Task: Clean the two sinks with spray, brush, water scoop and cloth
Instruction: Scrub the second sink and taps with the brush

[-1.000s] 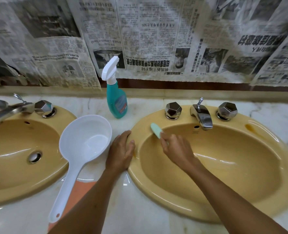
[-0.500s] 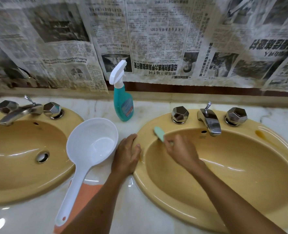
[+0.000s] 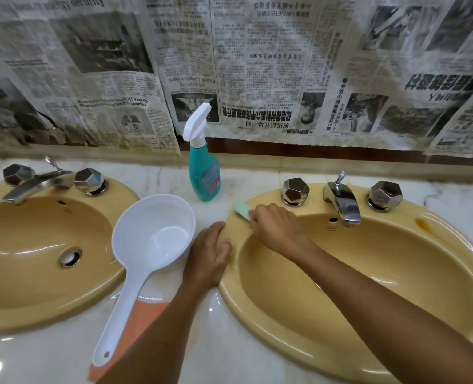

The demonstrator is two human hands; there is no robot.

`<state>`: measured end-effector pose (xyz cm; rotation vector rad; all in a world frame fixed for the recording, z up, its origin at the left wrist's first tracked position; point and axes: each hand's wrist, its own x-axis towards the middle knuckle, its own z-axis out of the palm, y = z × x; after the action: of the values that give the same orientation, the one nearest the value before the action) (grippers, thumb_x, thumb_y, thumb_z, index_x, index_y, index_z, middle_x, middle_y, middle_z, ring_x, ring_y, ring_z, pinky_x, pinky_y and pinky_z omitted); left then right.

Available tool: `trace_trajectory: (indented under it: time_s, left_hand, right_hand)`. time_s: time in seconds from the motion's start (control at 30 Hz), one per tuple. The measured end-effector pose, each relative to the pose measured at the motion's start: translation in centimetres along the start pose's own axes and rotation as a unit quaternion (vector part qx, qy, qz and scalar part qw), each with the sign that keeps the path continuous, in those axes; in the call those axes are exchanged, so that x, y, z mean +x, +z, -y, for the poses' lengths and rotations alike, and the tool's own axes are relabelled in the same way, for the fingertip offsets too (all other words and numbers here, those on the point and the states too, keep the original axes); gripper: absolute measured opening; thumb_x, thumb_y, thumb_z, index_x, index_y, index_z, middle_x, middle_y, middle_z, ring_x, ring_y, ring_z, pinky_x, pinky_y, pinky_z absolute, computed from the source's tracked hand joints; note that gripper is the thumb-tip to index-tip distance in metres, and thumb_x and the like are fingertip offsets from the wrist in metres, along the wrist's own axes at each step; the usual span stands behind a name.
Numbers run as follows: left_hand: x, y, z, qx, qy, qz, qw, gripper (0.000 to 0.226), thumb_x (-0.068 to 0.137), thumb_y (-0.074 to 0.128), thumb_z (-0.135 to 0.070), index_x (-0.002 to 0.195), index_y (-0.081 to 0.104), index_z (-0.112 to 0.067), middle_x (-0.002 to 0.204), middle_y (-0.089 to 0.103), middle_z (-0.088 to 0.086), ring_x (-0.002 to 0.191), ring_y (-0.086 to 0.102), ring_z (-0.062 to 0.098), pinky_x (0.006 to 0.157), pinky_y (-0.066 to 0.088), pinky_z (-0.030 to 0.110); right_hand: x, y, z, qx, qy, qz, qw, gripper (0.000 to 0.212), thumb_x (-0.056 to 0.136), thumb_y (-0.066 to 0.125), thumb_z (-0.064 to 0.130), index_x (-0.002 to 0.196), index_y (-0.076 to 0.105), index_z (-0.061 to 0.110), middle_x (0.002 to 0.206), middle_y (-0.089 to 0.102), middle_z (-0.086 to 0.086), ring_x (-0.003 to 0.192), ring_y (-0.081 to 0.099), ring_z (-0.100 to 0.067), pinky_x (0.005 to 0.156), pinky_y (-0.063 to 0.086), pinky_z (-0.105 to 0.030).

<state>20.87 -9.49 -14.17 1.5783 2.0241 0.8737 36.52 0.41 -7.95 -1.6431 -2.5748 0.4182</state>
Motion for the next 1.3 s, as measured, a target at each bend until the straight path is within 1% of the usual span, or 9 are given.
trace_trajectory:
  time_s: [0.17,0.33,0.4,0.47,0.63,0.77,0.93,1.13,1.3]
  left_hand:
    - [0.0,-0.1,-0.2,-0.002,-0.008,0.005,1.0,0.056,0.09,0.037,-0.047,0.139,0.05,-0.022,0.131,0.058,0.003,0.12,0.052,0.019,0.104,0.04,0.032]
    - [0.1,-0.1,0.1,-0.003,-0.01,0.013,1.0,0.064,0.086,0.031,-0.054,0.141,0.048,-0.024,0.136,0.055,0.001,0.124,0.049,0.018,0.108,0.04,0.036]
    - [0.0,0.0,0.0,-0.002,-0.008,0.013,1.0,0.063,0.086,0.032,-0.054,0.14,0.047,-0.024,0.135,0.055,0.0,0.123,0.049,0.017,0.108,0.039,0.035]
    - [0.0,0.0,0.0,-0.001,-0.007,0.014,1.0,0.064,0.085,0.031,-0.053,0.141,0.046,-0.025,0.135,0.054,0.0,0.123,0.049,0.018,0.107,0.039,0.033]
    - [0.1,-0.1,0.1,0.006,-0.011,0.016,1.0,0.068,0.084,0.031,-0.054,0.143,0.045,-0.024,0.138,0.053,0.0,0.126,0.047,0.016,0.108,0.036,0.03]
    - [0.1,-0.1,-0.1,0.008,-0.011,0.011,1.0,0.067,0.083,0.032,-0.053,0.141,0.046,-0.023,0.135,0.055,0.001,0.123,0.05,0.018,0.105,0.037,0.03]
    - [0.0,-0.3,-0.2,0.007,-0.011,0.013,1.0,0.061,0.086,0.033,-0.05,0.138,0.049,-0.022,0.131,0.058,0.002,0.118,0.053,0.018,0.102,0.042,0.034]
    - [-0.2,0.0,-0.4,0.019,-0.021,-0.021,0.999,0.035,0.101,0.039,-0.025,0.132,0.055,-0.018,0.124,0.064,0.008,0.111,0.059,0.023,0.097,0.046,0.035]
    - [-0.4,0.3,-2.0,0.022,-0.078,0.007,0.997,0.041,0.106,0.033,-0.035,0.141,0.045,-0.018,0.133,0.058,0.011,0.121,0.053,0.028,0.102,0.04,0.037]
  right_hand:
    - [2.9,-1.9,-1.6,0.033,0.069,-0.026,0.997,0.016,0.089,0.048,0.013,0.093,0.064,0.014,0.089,0.061,-0.006,0.085,0.06,-0.033,0.068,0.044,-0.036]
    - [2.9,-3.1,1.5,0.009,-0.043,0.1,0.994,0.022,0.085,0.054,0.016,0.068,0.042,0.022,0.075,0.046,-0.002,0.078,0.053,-0.029,0.063,0.038,-0.035]
    - [4.7,-5.1,1.3,-0.015,-0.015,0.106,0.994,0.007,0.085,0.057,0.017,0.086,0.05,0.018,0.087,0.05,-0.004,0.088,0.054,-0.031,0.069,0.04,-0.036]
    - [5.7,-6.3,1.5,-0.049,-0.002,0.112,0.992,0.025,0.087,0.057,0.018,0.111,0.05,0.015,0.102,0.051,-0.006,0.097,0.054,-0.031,0.074,0.039,-0.037]
    - [6.2,-5.5,2.5,-0.05,-0.049,0.179,0.981,0.029,0.089,0.06,0.023,0.114,0.048,0.015,0.113,0.059,-0.005,0.094,0.055,-0.025,0.072,0.044,-0.037]
    - [5.9,-6.3,1.9,-0.076,-0.024,0.127,0.989,0.034,0.088,0.06,0.022,0.118,0.049,0.014,0.109,0.054,-0.007,0.097,0.053,-0.029,0.074,0.039,-0.036]
    - [3.0,-2.5,3.3,0.048,-0.013,0.119,0.992,0.025,0.087,0.061,0.024,0.11,0.056,0.014,0.106,0.061,-0.008,0.095,0.06,-0.03,0.07,0.045,-0.037]
    - [-0.2,-0.3,0.0,0.096,0.068,0.007,0.993,0.022,0.091,0.049,0.021,0.102,0.067,0.014,0.1,0.067,-0.01,0.091,0.062,-0.033,0.066,0.04,-0.034]
    - [-3.0,0.3,-1.7,0.067,0.051,-0.008,0.996,0.024,0.094,0.044,0.023,0.094,0.066,0.014,0.091,0.064,-0.009,0.081,0.06,-0.031,0.059,0.036,-0.033]
